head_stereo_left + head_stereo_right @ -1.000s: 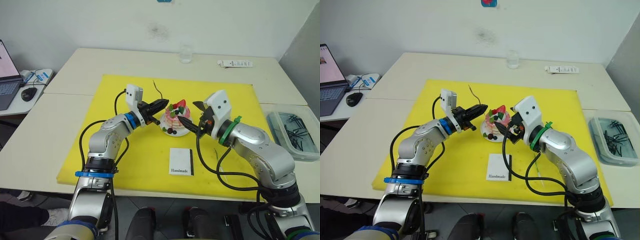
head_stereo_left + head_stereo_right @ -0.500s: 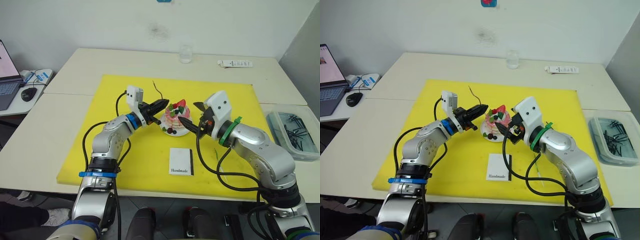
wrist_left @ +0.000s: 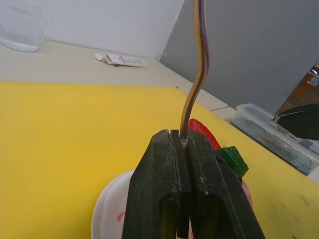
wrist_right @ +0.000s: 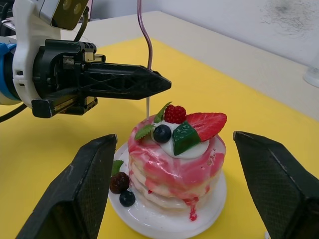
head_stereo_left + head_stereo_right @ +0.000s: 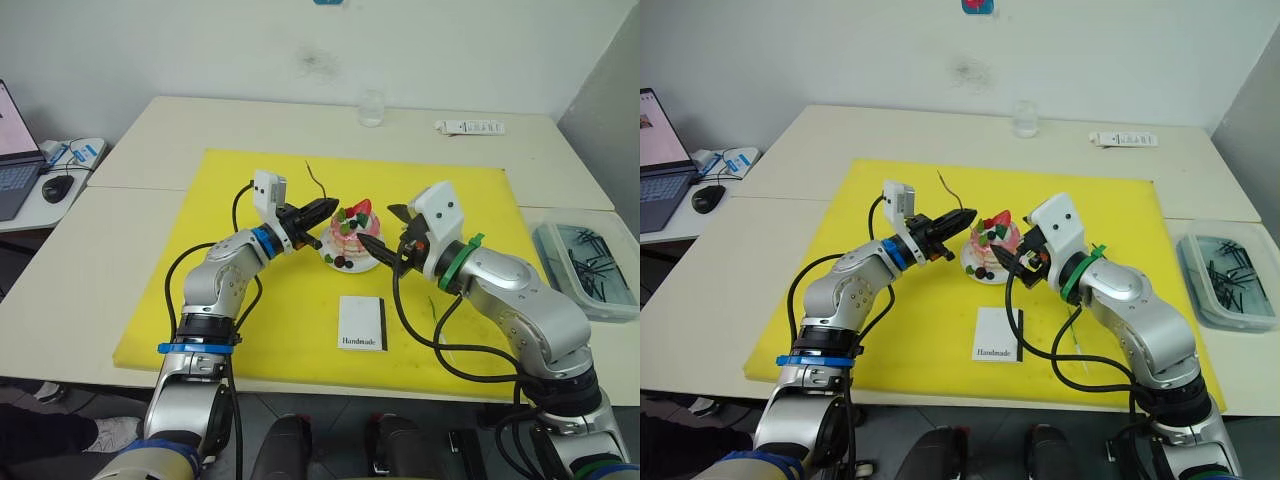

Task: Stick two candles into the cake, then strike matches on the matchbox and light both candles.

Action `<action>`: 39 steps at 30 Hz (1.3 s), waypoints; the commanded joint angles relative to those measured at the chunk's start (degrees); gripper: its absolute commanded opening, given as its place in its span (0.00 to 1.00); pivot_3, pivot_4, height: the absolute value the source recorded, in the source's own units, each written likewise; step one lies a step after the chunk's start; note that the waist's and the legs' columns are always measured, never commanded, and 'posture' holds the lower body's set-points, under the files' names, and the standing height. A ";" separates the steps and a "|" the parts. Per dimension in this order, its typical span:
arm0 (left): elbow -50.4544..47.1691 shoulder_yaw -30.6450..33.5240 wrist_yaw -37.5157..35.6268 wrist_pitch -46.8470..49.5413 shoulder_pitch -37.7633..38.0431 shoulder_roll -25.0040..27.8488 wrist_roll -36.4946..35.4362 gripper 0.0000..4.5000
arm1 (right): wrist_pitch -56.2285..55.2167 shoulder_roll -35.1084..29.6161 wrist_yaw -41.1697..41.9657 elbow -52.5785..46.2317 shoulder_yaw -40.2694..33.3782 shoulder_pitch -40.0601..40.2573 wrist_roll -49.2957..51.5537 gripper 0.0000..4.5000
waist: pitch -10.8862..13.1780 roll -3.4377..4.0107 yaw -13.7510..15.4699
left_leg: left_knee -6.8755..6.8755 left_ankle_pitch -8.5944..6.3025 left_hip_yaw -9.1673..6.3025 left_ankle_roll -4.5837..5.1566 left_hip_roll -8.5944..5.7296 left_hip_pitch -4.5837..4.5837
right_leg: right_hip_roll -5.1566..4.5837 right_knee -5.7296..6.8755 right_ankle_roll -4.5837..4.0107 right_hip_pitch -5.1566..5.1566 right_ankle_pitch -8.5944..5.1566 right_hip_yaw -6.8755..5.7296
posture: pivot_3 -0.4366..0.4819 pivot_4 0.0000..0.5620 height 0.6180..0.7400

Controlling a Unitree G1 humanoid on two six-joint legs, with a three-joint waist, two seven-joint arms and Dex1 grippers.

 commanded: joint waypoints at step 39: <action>-1.96 -2.22 -1.70 -6.68 3.02 -1.11 5.67 0.00 | -0.38 0.39 -0.82 -2.00 -1.43 -0.30 -0.37 0.87 | -0.01 -0.01 0.00 | 0.03 0.00 0.00 0.00 0.00 0.01 | 0.01 0.05 0.00 0.00 0.00 0.00 | 0.48 0.27 1.00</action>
